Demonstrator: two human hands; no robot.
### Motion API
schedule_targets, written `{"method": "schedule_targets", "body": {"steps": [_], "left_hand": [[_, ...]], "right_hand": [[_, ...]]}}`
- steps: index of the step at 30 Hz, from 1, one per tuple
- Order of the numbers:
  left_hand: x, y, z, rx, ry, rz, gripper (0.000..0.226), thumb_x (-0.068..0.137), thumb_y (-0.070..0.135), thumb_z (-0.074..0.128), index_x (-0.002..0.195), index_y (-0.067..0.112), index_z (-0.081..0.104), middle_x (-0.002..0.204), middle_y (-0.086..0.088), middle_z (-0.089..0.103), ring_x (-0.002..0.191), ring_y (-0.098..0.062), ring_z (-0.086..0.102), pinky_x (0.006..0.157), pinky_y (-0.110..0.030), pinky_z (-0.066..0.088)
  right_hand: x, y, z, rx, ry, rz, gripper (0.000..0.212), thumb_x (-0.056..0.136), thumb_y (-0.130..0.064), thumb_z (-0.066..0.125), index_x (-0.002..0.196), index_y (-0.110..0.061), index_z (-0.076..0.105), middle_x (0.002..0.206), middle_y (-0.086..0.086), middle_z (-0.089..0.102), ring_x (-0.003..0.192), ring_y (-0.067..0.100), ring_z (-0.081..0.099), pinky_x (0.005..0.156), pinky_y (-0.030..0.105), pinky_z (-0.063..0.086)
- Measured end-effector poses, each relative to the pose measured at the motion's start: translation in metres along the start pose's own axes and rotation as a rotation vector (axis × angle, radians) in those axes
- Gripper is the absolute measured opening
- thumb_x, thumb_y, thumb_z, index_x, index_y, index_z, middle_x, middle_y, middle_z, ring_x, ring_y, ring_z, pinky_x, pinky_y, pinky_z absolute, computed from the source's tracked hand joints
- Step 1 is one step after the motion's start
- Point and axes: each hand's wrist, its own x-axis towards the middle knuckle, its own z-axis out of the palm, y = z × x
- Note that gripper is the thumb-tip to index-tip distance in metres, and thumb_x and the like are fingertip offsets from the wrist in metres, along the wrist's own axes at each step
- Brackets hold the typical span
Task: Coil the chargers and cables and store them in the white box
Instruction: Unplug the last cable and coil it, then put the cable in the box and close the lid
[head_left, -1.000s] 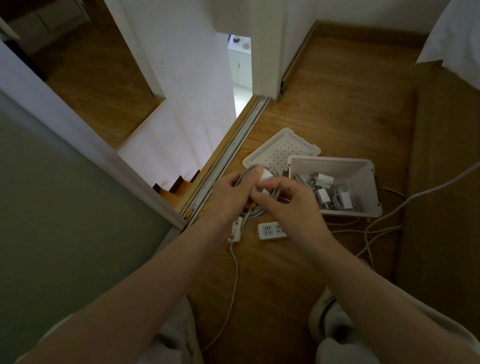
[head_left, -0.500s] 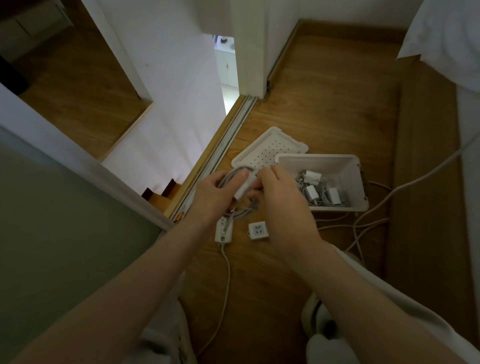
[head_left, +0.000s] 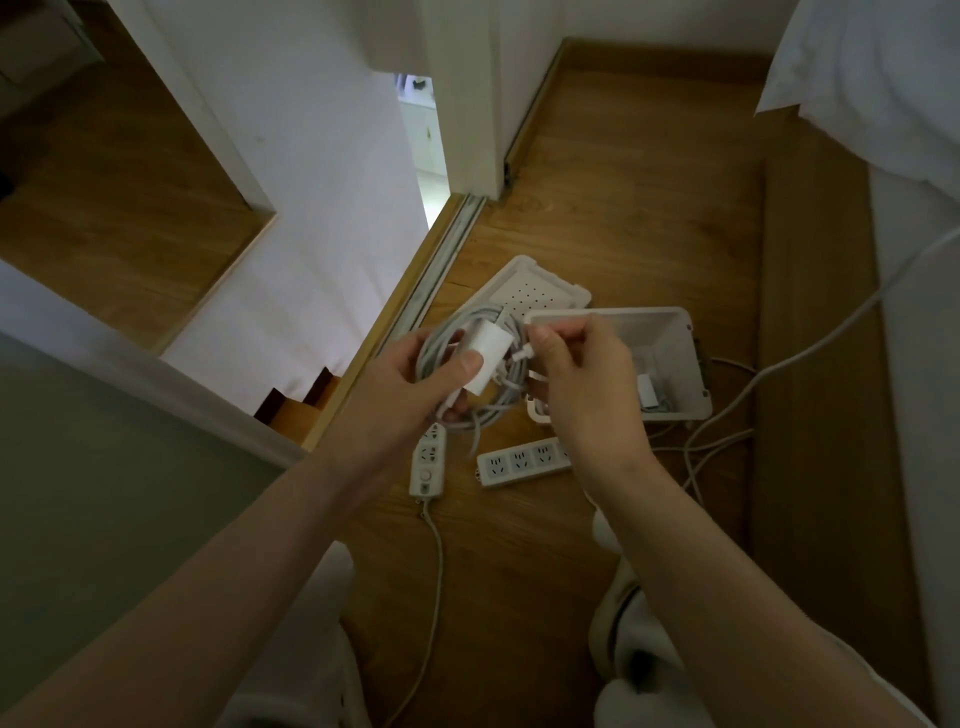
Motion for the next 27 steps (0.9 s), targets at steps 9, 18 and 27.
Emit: {"method": "schedule_targets", "body": {"steps": [9, 18, 27], "left_hand": [[0.010, -0.015, 0.023, 0.287, -0.105, 0.022, 0.029, 0.093, 0.032, 0.043, 0.120, 0.020, 0.043, 0.102, 0.004, 0.062, 0.081, 0.000, 0.066, 0.064, -0.017, 0.053], [0.053, -0.049, 0.057, 0.330, -0.101, -0.042, 0.031, 0.097, 0.033, 0.041, 0.126, 0.021, 0.035, 0.105, 0.006, 0.056, 0.093, -0.009, 0.061, 0.081, -0.032, 0.055], [0.125, -0.131, 0.073, 0.197, -0.093, -0.044, 0.029, 0.098, 0.037, 0.036, 0.123, 0.022, 0.038, 0.109, 0.005, 0.057, 0.098, -0.005, 0.058, 0.080, -0.023, 0.052]], "right_hand": [[0.023, 0.021, -0.021, 0.259, 0.002, 0.438, 0.023, 0.094, -0.024, 0.049, 0.099, -0.005, 0.061, 0.099, 0.011, 0.066, 0.088, 0.021, 0.065, 0.073, 0.031, 0.056], [0.040, 0.061, -0.020, -0.206, 0.143, 0.124, 0.029, 0.096, -0.029, 0.046, 0.119, -0.012, 0.044, 0.101, -0.003, 0.060, 0.086, 0.006, 0.058, 0.071, 0.022, 0.051], [0.108, 0.138, -0.027, -0.214, -0.037, 0.326, 0.034, 0.092, -0.042, 0.049, 0.111, -0.014, 0.057, 0.102, 0.002, 0.064, 0.095, 0.017, 0.062, 0.083, 0.034, 0.053]]}}
